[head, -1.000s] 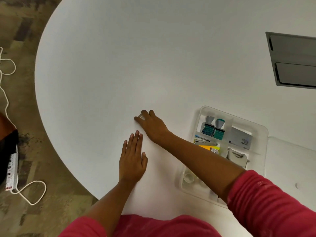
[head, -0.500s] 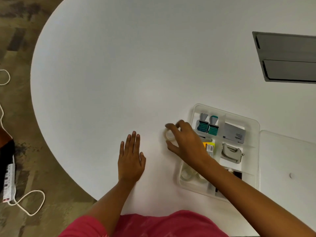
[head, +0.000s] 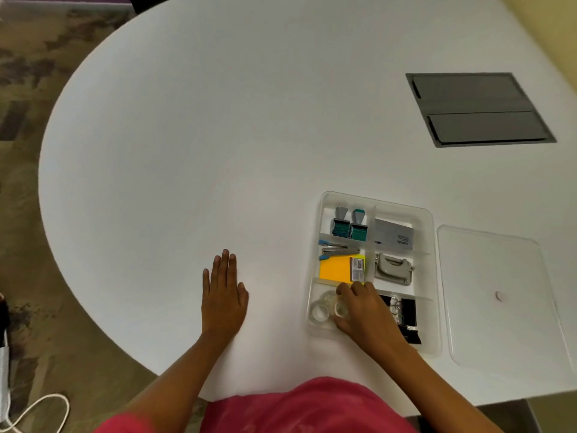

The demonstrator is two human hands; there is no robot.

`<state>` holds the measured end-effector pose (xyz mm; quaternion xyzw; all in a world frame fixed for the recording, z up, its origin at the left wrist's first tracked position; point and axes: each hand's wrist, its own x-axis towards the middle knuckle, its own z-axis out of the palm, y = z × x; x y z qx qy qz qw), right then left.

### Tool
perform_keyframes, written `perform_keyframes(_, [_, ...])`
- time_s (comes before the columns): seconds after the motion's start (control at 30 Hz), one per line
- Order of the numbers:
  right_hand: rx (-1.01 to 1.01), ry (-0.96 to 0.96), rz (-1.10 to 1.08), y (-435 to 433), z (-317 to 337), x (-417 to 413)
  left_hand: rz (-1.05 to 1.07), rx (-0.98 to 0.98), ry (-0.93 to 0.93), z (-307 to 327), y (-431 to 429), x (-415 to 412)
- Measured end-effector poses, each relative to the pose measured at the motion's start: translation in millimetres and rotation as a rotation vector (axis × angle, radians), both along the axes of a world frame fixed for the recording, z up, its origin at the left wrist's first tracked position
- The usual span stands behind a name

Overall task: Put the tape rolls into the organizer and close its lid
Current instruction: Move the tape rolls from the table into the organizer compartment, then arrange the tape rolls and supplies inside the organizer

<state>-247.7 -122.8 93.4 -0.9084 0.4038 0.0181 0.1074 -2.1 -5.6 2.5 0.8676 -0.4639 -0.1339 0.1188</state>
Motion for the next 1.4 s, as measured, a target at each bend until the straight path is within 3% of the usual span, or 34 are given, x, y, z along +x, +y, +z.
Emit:
perform_keyframes(0.17, [-0.039,0.050,-0.010,7,-8,-2,0.000,-0.020,0.107,18,-14,-16])
perform_keyframes(0.43, [-0.047,0.027,-0.136,20,-12,-23,-0.249,-0.284,0.154,61,-30,-91])
perform_keyframes(0.67, [-0.155,-0.124,-0.286,15,-12,-25,-0.422,-0.246,-0.082,83,-43,-107])
perform_keyframes(0.97, [-0.087,0.045,-0.371,21,-14,-28,-0.569,-0.051,-0.112,76,-64,-129])
perform_keyframes(1.4, [-0.125,0.075,-0.394,17,-18,-18,-0.523,-0.095,-0.201,69,-60,-136])
